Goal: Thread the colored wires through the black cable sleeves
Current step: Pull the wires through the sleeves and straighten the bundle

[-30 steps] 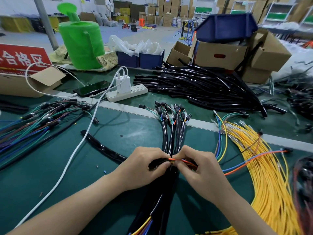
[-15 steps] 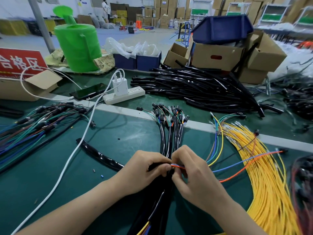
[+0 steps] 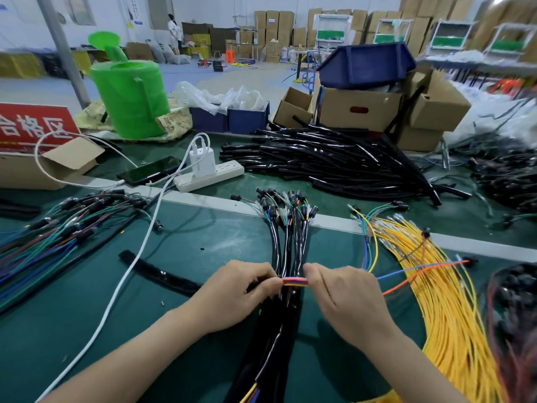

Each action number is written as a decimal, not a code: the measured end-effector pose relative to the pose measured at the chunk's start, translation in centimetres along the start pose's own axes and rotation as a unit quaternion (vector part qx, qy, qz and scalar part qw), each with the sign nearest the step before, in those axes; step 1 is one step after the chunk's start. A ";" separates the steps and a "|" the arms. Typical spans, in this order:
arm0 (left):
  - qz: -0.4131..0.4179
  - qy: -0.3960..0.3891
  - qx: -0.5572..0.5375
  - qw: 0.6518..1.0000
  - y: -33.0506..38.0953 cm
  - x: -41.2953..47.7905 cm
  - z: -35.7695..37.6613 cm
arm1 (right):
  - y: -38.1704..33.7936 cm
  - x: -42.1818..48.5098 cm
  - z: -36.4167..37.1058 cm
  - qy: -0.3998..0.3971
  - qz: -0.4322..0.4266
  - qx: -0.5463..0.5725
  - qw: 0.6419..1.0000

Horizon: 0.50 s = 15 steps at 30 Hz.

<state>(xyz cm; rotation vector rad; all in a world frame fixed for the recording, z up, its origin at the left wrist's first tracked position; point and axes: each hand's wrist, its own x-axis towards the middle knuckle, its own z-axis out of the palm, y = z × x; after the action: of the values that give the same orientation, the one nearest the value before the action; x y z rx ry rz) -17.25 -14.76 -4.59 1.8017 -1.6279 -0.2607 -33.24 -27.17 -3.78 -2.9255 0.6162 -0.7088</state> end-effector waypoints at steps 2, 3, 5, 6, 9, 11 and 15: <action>-0.010 -0.048 0.117 0.992 0.1 0.0 -0.5 | 0.0 0.1 -0.4 0.036 0.013 -0.023 0.999; -0.017 -0.065 0.159 0.985 0.2 -0.1 -0.7 | -0.1 0.0 -0.5 0.021 0.016 -0.025 0.999; -0.014 -0.084 0.206 0.975 1.0 0.0 -0.7 | -0.7 0.1 -0.4 -0.020 0.029 -0.033 0.999; -0.001 -0.089 0.223 0.971 1.6 0.1 -0.7 | -0.9 0.4 -0.3 -0.037 0.032 -0.040 0.998; 0.062 -0.088 0.245 0.963 3.3 1.4 -1.7 | -2.1 2.1 -1.5 -0.033 0.004 0.029 0.999; 0.094 -0.087 0.260 0.957 4.3 2.1 -2.7 | -2.6 2.7 -3.0 -0.034 -0.012 0.198 0.979; 0.116 -0.077 0.282 0.949 5.5 2.9 -4.2 | -1.9 3.1 -4.0 0.006 -0.001 0.248 0.969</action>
<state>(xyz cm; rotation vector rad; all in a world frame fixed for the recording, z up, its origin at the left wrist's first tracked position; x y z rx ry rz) -18.71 -15.85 2.72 2.0005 -2.1643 0.2013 -31.85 -26.55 1.42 -2.4597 0.3675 -0.7525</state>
